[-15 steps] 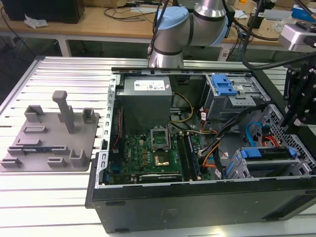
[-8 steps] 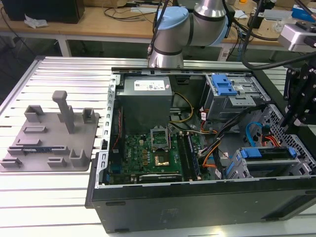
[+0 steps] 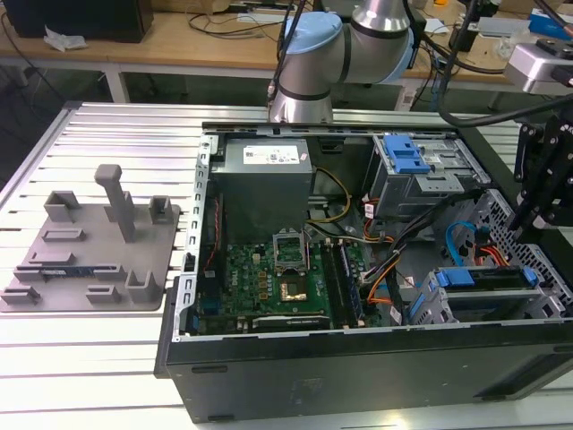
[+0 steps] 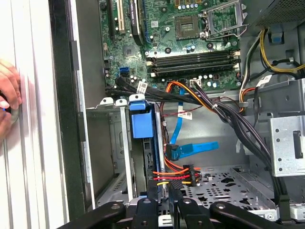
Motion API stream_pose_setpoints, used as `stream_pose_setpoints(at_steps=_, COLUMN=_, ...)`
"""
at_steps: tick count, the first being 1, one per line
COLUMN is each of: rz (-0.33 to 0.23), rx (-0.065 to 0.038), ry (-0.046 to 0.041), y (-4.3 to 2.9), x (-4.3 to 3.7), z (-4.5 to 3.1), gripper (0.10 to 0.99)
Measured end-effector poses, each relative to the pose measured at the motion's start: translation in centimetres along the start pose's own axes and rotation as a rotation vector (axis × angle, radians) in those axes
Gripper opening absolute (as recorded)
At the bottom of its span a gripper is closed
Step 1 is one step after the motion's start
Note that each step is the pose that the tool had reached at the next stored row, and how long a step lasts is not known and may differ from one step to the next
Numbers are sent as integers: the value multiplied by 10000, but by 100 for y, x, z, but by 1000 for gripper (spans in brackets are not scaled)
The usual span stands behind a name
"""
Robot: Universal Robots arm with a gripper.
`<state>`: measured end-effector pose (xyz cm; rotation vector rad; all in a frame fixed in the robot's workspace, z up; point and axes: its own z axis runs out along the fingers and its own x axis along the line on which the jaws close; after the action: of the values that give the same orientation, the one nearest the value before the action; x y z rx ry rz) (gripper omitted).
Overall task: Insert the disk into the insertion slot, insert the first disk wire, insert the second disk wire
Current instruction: 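Insert the second disk wire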
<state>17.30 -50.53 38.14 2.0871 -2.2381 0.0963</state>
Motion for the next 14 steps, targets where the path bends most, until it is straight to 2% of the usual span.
stream_pose_setpoints(at_steps=2, rz=0, rx=0, ry=13, y=1, x=-7, z=0, gripper=239)
stream_pose_setpoints(at_steps=3, rz=0, rx=1, ry=58, y=1, x=-26, z=-2, gripper=239)
stream_pose_setpoints(at_steps=4, rz=1, rx=0, ry=210, y=4, x=-66, z=-6, gripper=239)
stream_pose_setpoints(at_steps=5, rz=1, rx=-42, ry=719, y=10, x=-140, z=-14, gripper=239)
stream_pose_setpoints(at_steps=6, rz=5, rx=-54, ry=1167, y=17, x=-231, z=-22, gripper=239)
stream_pose_setpoints(at_steps=7, rz=8, rx=-48, ry=1257, y=25, x=-283, z=-22, gripper=239)
stream_pose_setpoints(at_steps=10, rz=8, rx=-25, ry=1345, y=90, x=-397, z=2, gripper=239)
stream_pose_setpoints(at_steps=12, rz=6, rx=-1, ry=1419, y=124, x=-433, z=12, gripper=239)
stream_pose_setpoints(at_steps=13, rz=-6, rx=15, ry=1543, y=145, x=-445, z=17, gripper=239)
stream_pose_setpoints(at_steps=14, rz=-28, rx=35, ry=1753, y=169, x=-447, z=19, gripper=239)
